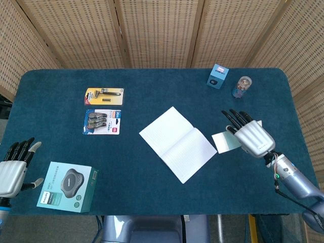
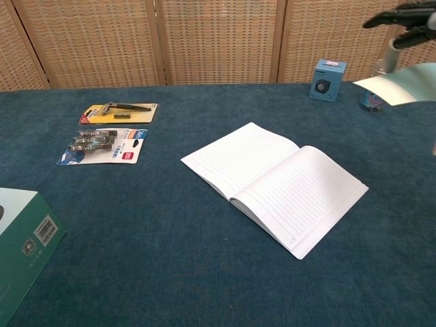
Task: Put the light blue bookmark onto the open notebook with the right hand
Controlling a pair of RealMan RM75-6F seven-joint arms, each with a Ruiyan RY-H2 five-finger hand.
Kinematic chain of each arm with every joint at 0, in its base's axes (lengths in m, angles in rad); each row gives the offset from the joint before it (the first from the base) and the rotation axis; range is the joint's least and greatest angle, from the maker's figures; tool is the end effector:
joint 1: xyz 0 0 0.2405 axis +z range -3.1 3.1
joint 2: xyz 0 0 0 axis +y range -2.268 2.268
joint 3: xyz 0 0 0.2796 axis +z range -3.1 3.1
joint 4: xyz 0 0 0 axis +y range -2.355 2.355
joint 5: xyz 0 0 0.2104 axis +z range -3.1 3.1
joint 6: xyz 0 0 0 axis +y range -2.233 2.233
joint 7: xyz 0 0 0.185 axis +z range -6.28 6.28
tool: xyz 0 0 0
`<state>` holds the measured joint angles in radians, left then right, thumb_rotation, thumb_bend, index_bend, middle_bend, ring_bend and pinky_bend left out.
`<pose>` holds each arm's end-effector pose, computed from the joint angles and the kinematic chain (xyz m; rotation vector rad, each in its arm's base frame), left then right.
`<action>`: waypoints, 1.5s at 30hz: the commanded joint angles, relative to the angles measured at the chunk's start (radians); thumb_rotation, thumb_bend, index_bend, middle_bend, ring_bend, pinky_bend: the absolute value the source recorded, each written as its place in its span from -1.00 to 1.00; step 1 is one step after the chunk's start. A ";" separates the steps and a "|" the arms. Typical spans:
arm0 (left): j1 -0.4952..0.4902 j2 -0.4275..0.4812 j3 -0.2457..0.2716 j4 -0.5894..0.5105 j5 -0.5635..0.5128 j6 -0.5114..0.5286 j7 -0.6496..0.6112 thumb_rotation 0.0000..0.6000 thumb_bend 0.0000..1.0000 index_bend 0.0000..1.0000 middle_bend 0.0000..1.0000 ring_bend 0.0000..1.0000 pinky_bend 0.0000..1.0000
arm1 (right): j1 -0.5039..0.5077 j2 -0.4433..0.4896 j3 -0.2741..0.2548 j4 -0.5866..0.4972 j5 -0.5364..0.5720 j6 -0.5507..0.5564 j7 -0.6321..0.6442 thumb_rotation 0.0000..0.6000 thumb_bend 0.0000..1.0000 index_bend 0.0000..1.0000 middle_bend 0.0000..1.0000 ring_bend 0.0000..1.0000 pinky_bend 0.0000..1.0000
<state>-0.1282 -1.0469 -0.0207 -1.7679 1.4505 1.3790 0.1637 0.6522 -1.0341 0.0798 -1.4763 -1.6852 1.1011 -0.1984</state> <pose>-0.3132 0.2272 0.1580 -1.4904 -0.9332 -0.7743 -0.1977 -0.3861 0.1469 2.0146 -0.1906 0.7657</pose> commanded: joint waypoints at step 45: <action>-0.051 0.024 -0.031 0.021 -0.124 -0.095 -0.060 1.00 -1.00 -1.00 -1.00 -1.00 -1.00 | 0.463 -0.565 0.050 0.324 0.255 -0.477 -0.570 1.00 -0.95 0.24 -1.00 -1.00 -0.55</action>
<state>-0.1789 -1.0233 -0.0515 -1.7469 1.3261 1.2843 0.1033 1.1143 -1.5967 0.1324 -1.1543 -1.4285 0.6211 -0.7655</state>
